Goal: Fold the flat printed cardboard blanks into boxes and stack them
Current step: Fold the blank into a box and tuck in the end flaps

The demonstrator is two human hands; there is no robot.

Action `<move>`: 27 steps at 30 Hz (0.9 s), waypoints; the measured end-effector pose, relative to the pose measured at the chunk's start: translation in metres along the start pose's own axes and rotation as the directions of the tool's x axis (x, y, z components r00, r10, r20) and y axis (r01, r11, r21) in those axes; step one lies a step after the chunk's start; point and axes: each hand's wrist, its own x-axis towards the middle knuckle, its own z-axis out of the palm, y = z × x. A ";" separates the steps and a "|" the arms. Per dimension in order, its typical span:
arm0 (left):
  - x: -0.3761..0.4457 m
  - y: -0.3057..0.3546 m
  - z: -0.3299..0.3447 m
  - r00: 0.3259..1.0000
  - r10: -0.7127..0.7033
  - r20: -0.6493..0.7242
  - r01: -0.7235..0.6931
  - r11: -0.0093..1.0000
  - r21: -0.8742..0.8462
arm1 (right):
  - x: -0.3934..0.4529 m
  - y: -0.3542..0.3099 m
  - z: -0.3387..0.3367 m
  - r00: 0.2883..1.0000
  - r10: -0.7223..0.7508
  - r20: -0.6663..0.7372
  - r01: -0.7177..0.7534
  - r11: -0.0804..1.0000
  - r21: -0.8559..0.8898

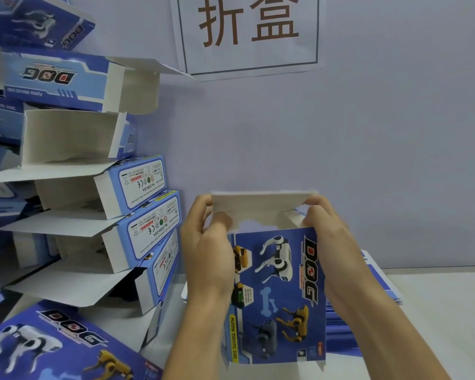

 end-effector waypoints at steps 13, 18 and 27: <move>-0.006 -0.004 -0.005 0.975 0.034 0.217 -0.040 0.999 0.024 | -0.007 0.002 -0.008 0.988 -0.059 0.142 0.055 0.998 0.037; -0.007 -0.004 -0.007 0.968 0.035 0.250 -0.043 0.999 0.027 | -0.007 0.003 -0.009 0.990 -0.091 0.108 0.086 0.995 0.050; -0.005 -0.005 -0.005 0.976 0.028 0.217 -0.025 0.999 -0.020 | -0.008 0.000 -0.004 0.990 -0.128 0.057 0.125 0.991 0.052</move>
